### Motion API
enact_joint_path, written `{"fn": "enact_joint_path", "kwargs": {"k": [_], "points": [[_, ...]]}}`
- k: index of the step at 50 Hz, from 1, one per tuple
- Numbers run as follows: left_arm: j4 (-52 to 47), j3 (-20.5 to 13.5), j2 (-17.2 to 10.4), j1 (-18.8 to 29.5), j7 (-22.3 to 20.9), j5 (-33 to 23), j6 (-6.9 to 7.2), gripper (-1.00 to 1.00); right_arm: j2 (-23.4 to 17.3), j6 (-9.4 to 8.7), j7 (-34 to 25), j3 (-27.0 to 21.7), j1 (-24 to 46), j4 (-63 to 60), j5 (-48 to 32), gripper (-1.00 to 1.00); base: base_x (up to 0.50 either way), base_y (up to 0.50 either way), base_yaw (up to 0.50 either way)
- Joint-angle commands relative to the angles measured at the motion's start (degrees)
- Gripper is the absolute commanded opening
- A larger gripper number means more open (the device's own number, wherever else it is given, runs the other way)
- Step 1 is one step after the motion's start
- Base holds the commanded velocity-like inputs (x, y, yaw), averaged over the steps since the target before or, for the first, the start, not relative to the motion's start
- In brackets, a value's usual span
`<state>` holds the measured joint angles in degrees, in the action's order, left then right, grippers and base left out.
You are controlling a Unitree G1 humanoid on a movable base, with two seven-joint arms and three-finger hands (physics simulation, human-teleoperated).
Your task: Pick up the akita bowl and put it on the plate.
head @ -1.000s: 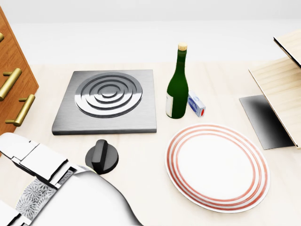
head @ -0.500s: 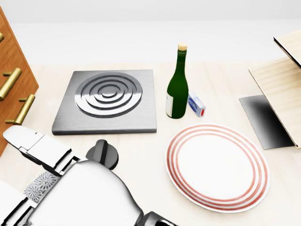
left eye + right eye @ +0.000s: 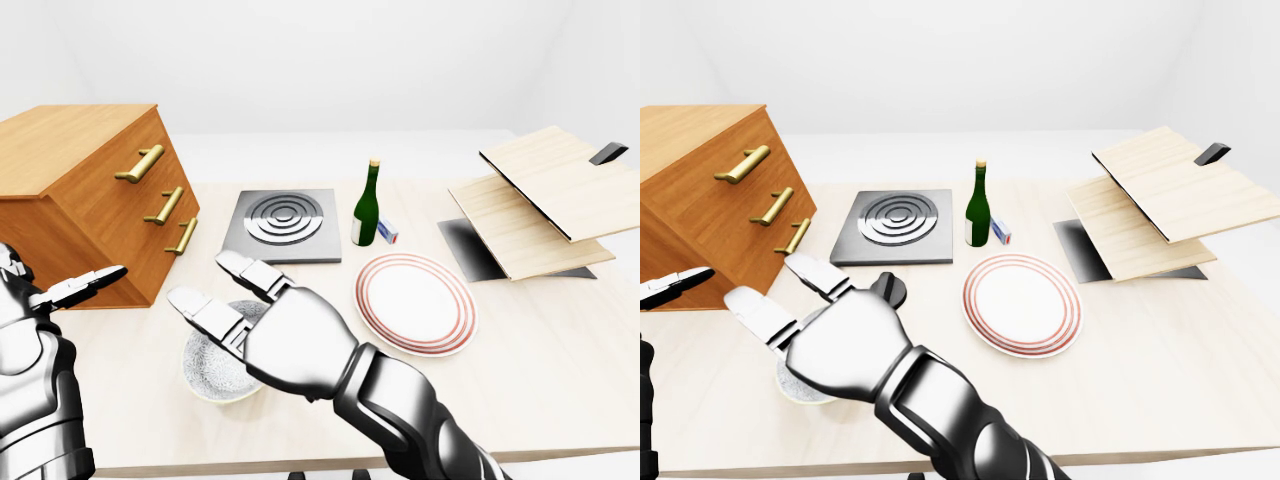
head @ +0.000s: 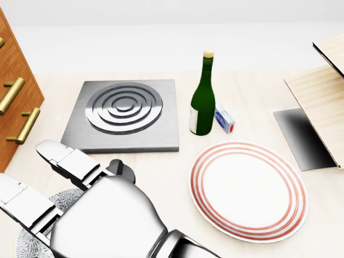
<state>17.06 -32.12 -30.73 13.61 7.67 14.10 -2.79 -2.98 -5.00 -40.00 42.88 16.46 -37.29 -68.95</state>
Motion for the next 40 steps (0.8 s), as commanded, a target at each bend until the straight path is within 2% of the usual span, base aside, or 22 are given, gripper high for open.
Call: {"fn": "enact_joint_path", "kwargs": {"k": [1,8,11,19,25,26,28,31,34,36,37,39,40], "points": [[0.0,0.0,0.0,-0.1,-0.1,0.0,-0.05,1.00,-0.2,0.00,0.0,0.8,-0.3,0.9,0.1,1.00,0.00,0.00,0.00],[-0.7,-0.2,0.0,-0.2,-0.1,0.0,0.56,1.00,-0.1,0.00,0.0,2.6,-0.8,1.0,-0.2,1.00,0.00,0.00,0.00],[-0.4,-0.2,0.0,-0.1,-0.1,0.0,0.26,1.00,0.4,0.00,0.0,2.9,-1.6,1.3,-0.7,1.00,0.00,0.00,0.00],[-0.5,-0.2,0.0,-0.1,-0.2,0.0,0.39,1.00,1.3,0.00,0.0,2.8,-1.3,2.5,-0.8,1.00,0.00,0.00,0.00],[-1.3,-0.4,0.0,-0.4,-0.3,0.1,1.03,1.00,2.6,0.00,0.0,1.7,-3.1,3.9,-1.6,1.00,0.00,0.00,0.00],[-0.6,-0.3,0.1,-0.2,-0.4,-0.1,0.28,1.00,2.4,0.00,0.0,1.3,-3.4,4.2,-1.4,1.00,0.00,0.00,0.00],[-0.3,-0.2,0.1,-0.2,-0.4,-0.1,-0.02,1.00,2.5,0.00,0.0,0.4,-3.5,4.8,-1.3,1.00,0.00,0.00,0.00],[-0.8,-0.2,0.1,-0.3,-0.2,-0.1,0.24,1.00,2.7,0.00,0.0,-1.2,-3.9,6.0,-1.1,1.00,0.00,0.00,0.00],[-0.3,-0.1,0.1,-0.1,-0.3,-0.2,-0.13,1.00,3.2,0.00,0.0,-2.0,-4.6,6.9,-1.3,1.00,0.00,0.00,0.00],[-0.1,0.0,0.1,-0.1,-0.3,-0.2,-0.47,1.00,4.0,0.86,0.0,-3.2,-4.9,7.9,-1.4,1.00,0.00,0.00,0.00],[-0.4,-0.1,0.1,-0.2,-0.3,-0.2,-0.21,1.00,4.4,1.74,0.0,-3.8,-5.1,8.3,-1.5,1.00,0.00,0.00,0.00],[-0.5,-0.1,0.1,-0.2,-0.3,-0.2,-0.18,1.00,4.7,2.23,0.0,-4.1,-5.3,8.5,-1.7,1.00,0.00,0.00,0.00],[-1.1,-0.1,0.0,-0.2,-0.2,-0.1,0.39,1.00,5.1,2.87,0.0,-4.8,-5.0,9.2,-1.6,1.00,0.00,0.00,0.00]]}}
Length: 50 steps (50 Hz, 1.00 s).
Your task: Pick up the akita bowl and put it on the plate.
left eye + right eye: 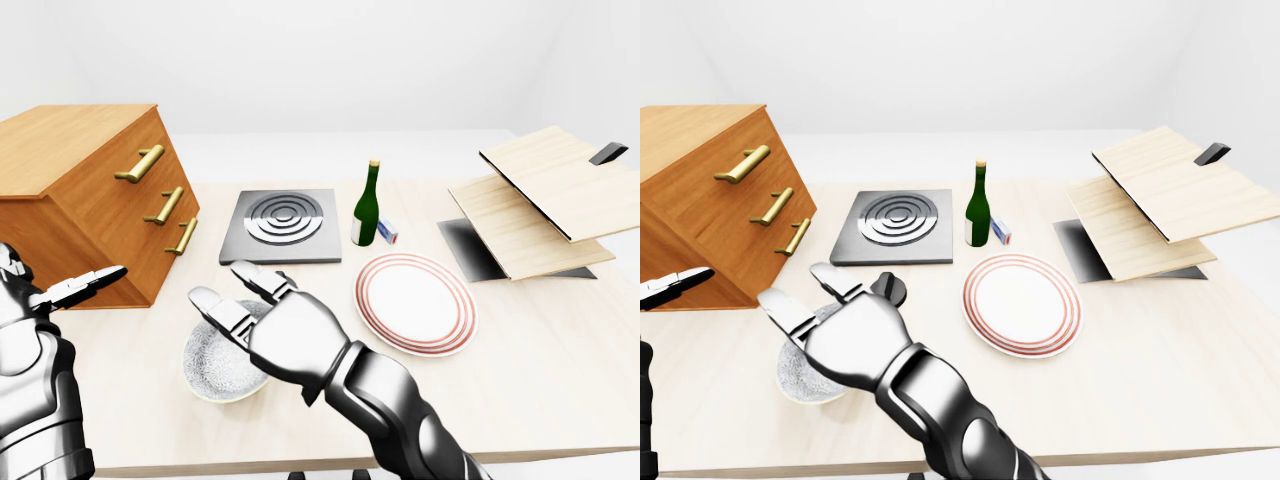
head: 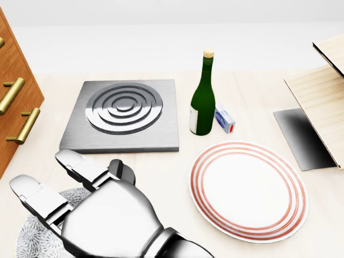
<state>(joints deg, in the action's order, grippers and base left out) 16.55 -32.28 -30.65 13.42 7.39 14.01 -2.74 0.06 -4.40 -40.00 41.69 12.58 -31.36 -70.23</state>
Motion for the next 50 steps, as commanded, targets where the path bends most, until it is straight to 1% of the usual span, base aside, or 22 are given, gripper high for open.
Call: {"fn": "enact_joint_path", "kwargs": {"k": [1,3,5,8,10,13,15,17,19,21,22,23,24,29,34,36,39,42,45,48,49,50], "points": [[-0.7,0.0,0.0,0.0,0.0,-0.1,0.40,1.00,2.5,2.75,0.0,-4.0,-1.3,3.6,-0.5,1.00,0.00,0.00,0.00],[-0.5,0.0,0.0,0.0,0.0,-0.1,0.25,1.00,3.2,4.26,0.0,-4.9,-1.9,4.1,-0.9,1.00,0.00,0.00,0.00],[0.0,0.1,0.0,0.2,-0.1,-0.2,-0.15,1.00,4.4,6.38,0.0,-6.1,-2.8,5.0,-1.5,1.00,0.00,0.00,0.00],[0.2,0.1,0.0,0.2,-0.1,-0.2,-0.29,1.00,5.1,7.58,0.0,-6.9,-3.1,5.8,-1.8,1.00,0.00,0.00,0.00],[0.6,0.2,0.0,0.2,-0.1,-0.2,-0.55,1.00,5.6,7.59,0.0,-7.2,-2.8,6.2,-1.9,1.00,0.00,0.00,0.00],[0.5,0.2,0.0,0.2,-0.1,-0.1,-0.48,1.00,5.7,8.09,0.0,-7.4,-3.0,6.3,-1.9,1.00,0.00,0.00,0.00],[0.0,0.1,0.0,0.0,0.0,0.0,-0.15,1.00,5.8,8.19,0.0,-7.5,-3.0,6.3,-2.0,1.00,0.00,0.00,0.00],[0.1,0.1,0.0,0.1,0.0,-0.1,-0.20,1.00,5.5,8.02,0.0,-7.3,-3.0,6.3,-1.9,1.00,0.00,0.00,0.00],[0.5,0.2,0.1,0.2,-0.1,-0.2,-0.64,1.00,5.6,7.70,0.0,-7.3,-2.7,6.4,-1.7,1.00,0.00,0.00,0.00],[0.0,0.2,0.0,0.0,-0.1,-0.1,-0.31,1.00,5.8,8.50,0.0,-7.8,-3.0,6.7,-1.8,1.00,0.00,0.00,0.00],[0.6,0.2,0.1,0.2,-0.1,-0.2,-0.73,1.00,6.0,8.98,0.0,-8.1,-3.2,6.8,-1.9,1.00,0.00,0.00,0.00],[0.2,0.2,0.0,0.1,0.0,-0.1,-0.35,1.00,6.4,9.40,0.0,-8.4,-3.5,7.0,-2.2,1.00,0.00,0.00,0.00],[-0.2,0.2,0.0,0.0,0.0,-0.1,-0.03,1.00,6.6,9.40,0.0,-8.5,-3.8,7.1,-2.3,1.00,0.00,0.00,0.00],[0.1,0.2,0.1,0.1,-0.1,-0.2,-0.31,1.00,6.6,9.40,0.0,-8.1,-3.5,7.4,-2.2,1.00,0.00,0.00,0.00],[0.2,0.2,0.1,0.1,-0.1,-0.2,-0.41,1.00,8.2,9.40,0.0,-8.7,-4.6,8.2,-3.3,1.00,0.00,0.00,0.00],[-0.1,0.2,0.0,0.1,0.0,-0.2,-0.09,1.00,8.8,9.40,0.0,-9.0,-5.1,8.9,-3.7,1.00,0.00,0.00,0.00],[-0.1,0.2,0.0,0.1,-0.1,-0.2,-0.02,1.00,9.3,9.40,0.0,-9.3,-5.3,9.8,-4.1,1.00,0.00,0.00,0.00],[-0.1,0.1,0.0,0.1,-0.2,-0.1,-0.11,1.00,9.7,9.40,0.0,-9.4,-5.2,10.2,-4.3,1.00,0.00,0.00,0.00],[0.6,0.2,0.0,0.2,-0.3,-0.2,-0.69,1.00,9.7,9.40,0.0,-9.5,-5.5,11.3,-4.4,1.00,0.00,0.00,0.00],[0.6,0.2,-0.1,0.2,-0.2,-0.1,-0.66,1.00,9.6,9.40,0.0,-9.5,-5.6,11.7,-4.6,1.00,0.00,0.00,0.00],[0.2,0.1,-0.1,0.1,-0.2,0.0,-0.36,1.00,9.5,9.40,0.0,-9.4,-5.9,12.5,-4.7,1.00,0.00,0.00,0.00],[0.4,0.2,0.0,0.1,-0.3,-0.1,-0.57,1.00,9.4,9.40,0.0,-9.3,-6.1,12.7,-4.7,1.00,0.00,0.00,0.00]]}}
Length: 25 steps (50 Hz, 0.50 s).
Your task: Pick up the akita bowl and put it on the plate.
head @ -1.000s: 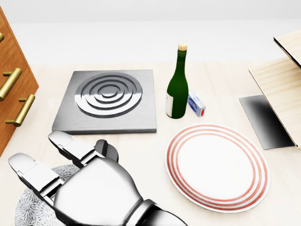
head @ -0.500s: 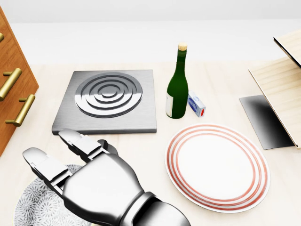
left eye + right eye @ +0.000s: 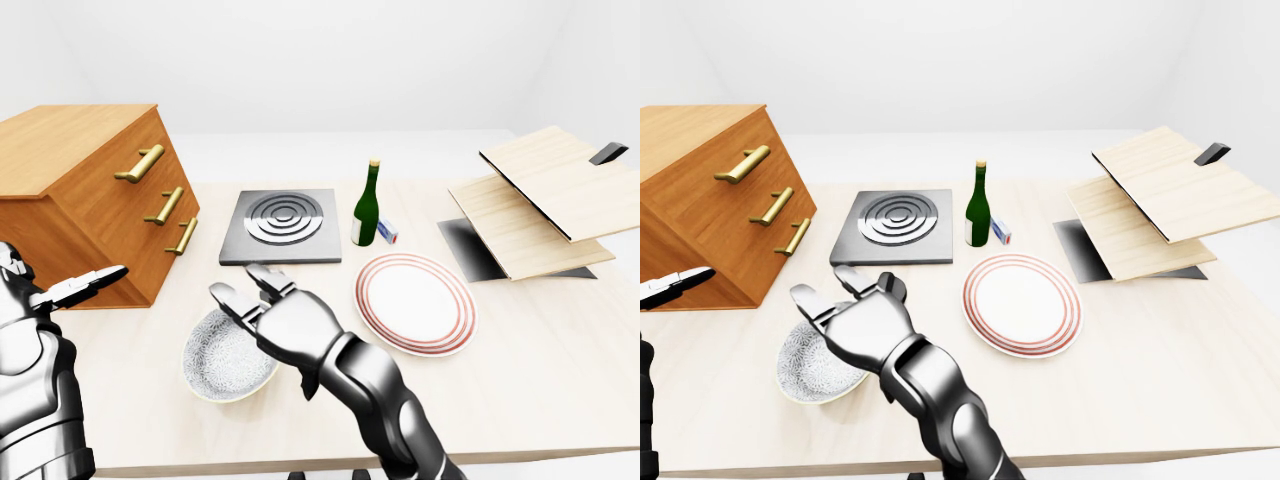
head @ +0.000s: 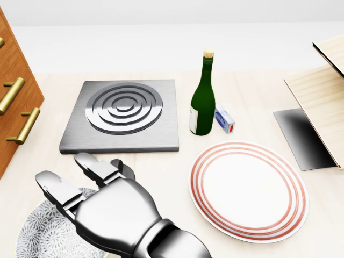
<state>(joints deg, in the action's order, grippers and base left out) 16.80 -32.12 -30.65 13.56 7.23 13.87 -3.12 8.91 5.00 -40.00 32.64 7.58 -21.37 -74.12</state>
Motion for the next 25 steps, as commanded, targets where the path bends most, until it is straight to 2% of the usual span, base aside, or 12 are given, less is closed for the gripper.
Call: {"fn": "enact_joint_path", "kwargs": {"k": [1,12,18,25], "points": [[0.3,0.0,0.0,0.0,-0.1,0.0,-0.29,1.00,0.6,0.00,0.0,-0.1,-1.2,2.8,-0.8,1.00,0.00,0.00,0.00],[-0.2,0.0,0.0,-0.1,-0.1,0.0,0.06,1.00,0.3,0.00,0.0,0.4,-1.8,5.8,-0.9,1.00,0.00,0.00,0.00],[0.5,0.2,0.1,0.0,-0.1,0.0,-0.54,1.00,0.7,0.00,0.0,0.1,-1.3,7.7,-0.9,1.00,0.00,0.00,0.00],[-0.5,0.1,0.0,0.0,0.0,0.0,0.45,1.00,0.9,0.00,0.0,0.1,-1.1,9.4,-1.8,1.00,0.00,0.00,0.00]]}}
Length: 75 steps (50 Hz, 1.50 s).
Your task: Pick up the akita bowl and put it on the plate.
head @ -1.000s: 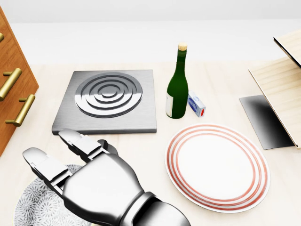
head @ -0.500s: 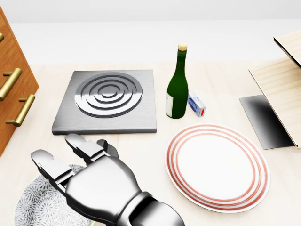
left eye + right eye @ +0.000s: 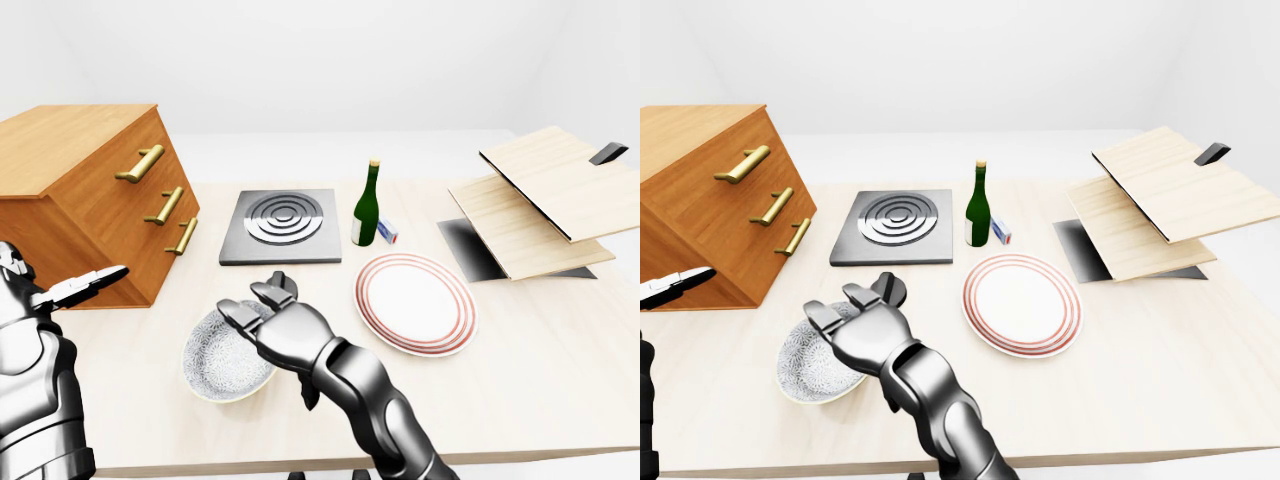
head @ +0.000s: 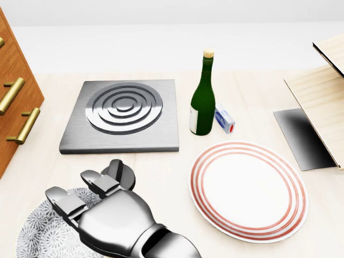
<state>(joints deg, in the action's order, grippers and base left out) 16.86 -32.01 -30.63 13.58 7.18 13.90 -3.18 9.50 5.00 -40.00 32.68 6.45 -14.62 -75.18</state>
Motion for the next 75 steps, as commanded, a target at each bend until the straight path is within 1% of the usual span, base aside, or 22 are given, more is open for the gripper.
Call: {"fn": "enact_joint_path", "kwargs": {"k": [1,3,4,8,12,20,27,30,32,35,38,40,44,49,53,55,57,65,68,72,73,75], "points": [[-0.1,0.0,0.0,0.1,-0.1,-0.1,0.21,1.00,0.7,0.00,0.0,0.3,0.1,2.9,-1.0,1.00,0.00,0.00,0.00],[0.0,0.0,0.0,0.1,-0.1,0.0,0.12,1.00,0.6,0.00,0.0,0.6,-0.2,3.2,-1.0,1.00,0.00,0.00,0.00],[0.3,0.1,0.1,0.1,-0.1,-0.1,-0.18,1.00,0.5,0.00,0.0,0.7,-0.2,3.4,-1.2,1.00,0.00,0.00,0.00],[-0.2,0.1,0.0,0.1,0.0,0.0,0.27,1.00,0.8,0.00,0.0,1.0,-0.1,3.8,-1.3,1.00,0.00,0.00,0.00],[0.5,0.2,0.1,0.2,0.0,-0.1,-0.34,1.00,1.0,0.00,0.0,1.4,-0.4,4.1,-1.6,1.00,0.00,0.00,0.00],[-0.1,0.2,0.1,0.1,0.0,0.0,0.15,1.00,1.8,0.00,0.0,1.4,0.5,5.3,-1.8,1.00,0.00,0.00,0.00],[0.3,0.2,0.1,0.2,-0.1,0.0,-0.17,1.00,1.8,0.00,0.0,1.3,0.5,5.7,-1.9,1.00,0.00,0.00,0.00],[0.7,0.2,0.1,0.1,-0.2,0.0,-0.59,1.00,1.8,0.00,0.0,1.3,0.6,5.7,-2.3,1.00,0.00,0.00,0.00],[-0.2,0.1,0.0,-0.1,-0.2,0.2,0.21,1.00,1.9,0.00,0.0,1.5,0.5,5.8,-2.5,1.00,0.00,0.00,0.00],[-0.2,0.0,0.0,0.0,-0.3,0.1,0.22,1.00,1.8,0.00,0.0,1.8,0.0,6.3,-2.7,1.00,0.00,0.00,0.00],[-0.4,0.0,-0.1,0.0,-0.2,0.1,0.60,1.00,1.8,0.00,0.0,1.9,0.0,6.8,-2.8,1.00,0.00,0.00,0.00],[0.1,0.0,0.0,0.1,-0.3,0.0,0.11,1.00,1.8,0.00,0.0,2.1,-0.2,7.0,-2.8,1.00,0.00,0.00,0.00],[-0.7,-0.1,-0.1,0.0,-0.3,0.1,0.85,1.00,1.2,0.00,0.0,2.7,-1.1,7.1,-3.1,1.00,0.00,0.00,0.00],[0.3,0.2,0.0,0.4,-0.3,0.0,0.07,1.00,0.7,0.00,0.0,3.2,-1.9,7.7,-3.1,1.00,0.00,0.00,0.00],[-0.4,0.2,0.0,0.2,-0.2,0.0,0.55,1.00,0.7,0.00,0.0,3.1,-1.7,7.9,-3.0,1.00,0.00,0.00,0.00],[0.0,0.2,0.0,0.4,-0.2,0.0,0.31,1.00,0.9,0.00,0.0,3.0,-1.5,8.2,-3.0,1.00,0.00,0.00,0.00],[0.7,0.4,0.0,0.6,-0.2,-0.2,-0.24,1.00,1.0,0.00,0.0,3.1,-1.5,8.4,-3.0,1.00,0.00,0.00,0.00],[0.8,0.6,-0.1,0.6,-0.1,-0.1,-0.27,1.00,1.4,0.00,0.0,3.3,-1.2,9.4,-3.2,1.00,0.00,0.00,0.00],[1.2,0.6,-0.1,0.7,-0.1,-0.1,-0.54,1.00,1.5,0.00,0.0,3.5,-1.2,9.8,-3.4,1.00,0.00,0.00,0.00],[0.9,0.6,-0.1,0.6,-0.1,0.0,-0.41,1.00,1.8,0.00,0.0,3.6,-1.0,10.5,-3.6,1.00,0.00,0.00,0.00],[1.1,0.6,-0.1,0.6,-0.1,-0.1,-0.65,1.00,1.9,0.00,0.0,3.7,-1.0,10.8,-3.7,1.00,0.00,0.00,0.00],[1.1,0.6,-0.1,0.6,-0.1,0.0,-0.52,1.00,2.1,0.00,0.0,3.8,-1.1,11.0,-3.8,1.00,0.00,0.00,0.00]]}}
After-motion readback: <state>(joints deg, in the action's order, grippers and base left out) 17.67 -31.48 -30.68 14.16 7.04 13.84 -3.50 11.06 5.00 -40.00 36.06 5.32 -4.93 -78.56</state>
